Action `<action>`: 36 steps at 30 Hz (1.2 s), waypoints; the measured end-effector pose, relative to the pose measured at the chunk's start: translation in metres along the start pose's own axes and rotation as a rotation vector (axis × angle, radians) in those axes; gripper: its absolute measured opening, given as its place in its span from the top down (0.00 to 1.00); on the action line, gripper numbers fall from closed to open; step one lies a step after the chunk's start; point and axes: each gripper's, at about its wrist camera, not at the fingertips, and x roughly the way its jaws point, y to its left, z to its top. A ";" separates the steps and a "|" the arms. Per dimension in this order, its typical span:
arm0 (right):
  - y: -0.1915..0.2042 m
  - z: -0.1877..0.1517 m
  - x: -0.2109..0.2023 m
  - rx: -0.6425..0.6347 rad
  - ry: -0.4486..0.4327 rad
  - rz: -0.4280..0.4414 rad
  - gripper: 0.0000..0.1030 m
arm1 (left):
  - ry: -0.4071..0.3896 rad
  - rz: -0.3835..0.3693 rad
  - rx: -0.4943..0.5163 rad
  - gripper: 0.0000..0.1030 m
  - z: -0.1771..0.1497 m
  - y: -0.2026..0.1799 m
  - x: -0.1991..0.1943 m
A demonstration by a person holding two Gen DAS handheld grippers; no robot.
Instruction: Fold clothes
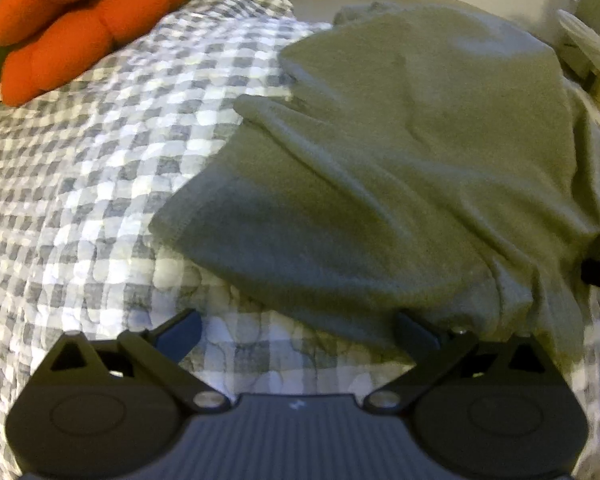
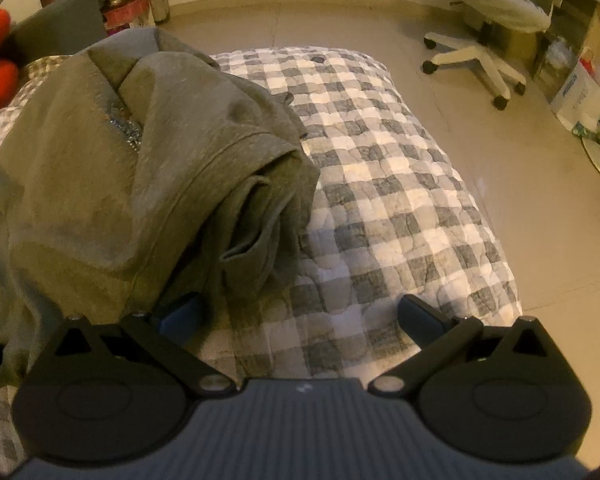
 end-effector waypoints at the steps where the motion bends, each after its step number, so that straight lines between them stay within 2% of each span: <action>1: 0.000 0.000 0.000 -0.002 -0.002 0.002 0.00 | 0.012 -0.015 0.006 0.00 0.001 0.001 -0.001; 2: -0.001 0.000 0.000 -0.003 -0.001 0.006 0.00 | 0.024 -0.029 0.011 0.01 0.001 0.003 -0.002; 7: -0.006 0.005 -0.003 0.004 0.021 0.031 0.00 | -0.010 -0.259 -0.089 0.08 0.000 0.014 -0.021; 9: -0.008 0.008 -0.006 0.013 0.026 0.040 0.00 | -0.007 -0.350 -0.122 0.14 -0.002 0.014 -0.025; 11: -0.009 0.009 -0.014 0.004 -0.006 0.034 0.00 | 0.015 -0.423 -0.139 0.18 -0.006 0.009 -0.026; 19: -0.020 0.016 -0.031 -0.007 -0.084 -0.008 0.00 | 0.101 -0.582 -0.132 0.34 -0.017 -0.029 -0.017; 23: -0.026 0.018 -0.032 -0.003 -0.100 -0.010 0.00 | 0.108 -0.567 -0.134 0.49 -0.021 -0.044 -0.017; 25: -0.027 0.018 -0.032 -0.008 -0.109 -0.009 0.00 | 0.111 -0.559 -0.135 0.52 -0.023 -0.052 -0.016; 28: -0.029 0.018 -0.034 -0.011 -0.124 -0.006 0.00 | 0.100 -0.536 -0.142 0.67 -0.025 -0.060 -0.015; 33: -0.033 0.018 -0.034 -0.003 -0.134 -0.004 0.00 | 0.027 -0.460 -0.141 0.95 -0.020 -0.064 -0.017; 36: -0.035 0.019 -0.033 0.003 -0.137 0.002 0.00 | -0.041 -0.407 -0.139 0.99 -0.017 -0.054 -0.026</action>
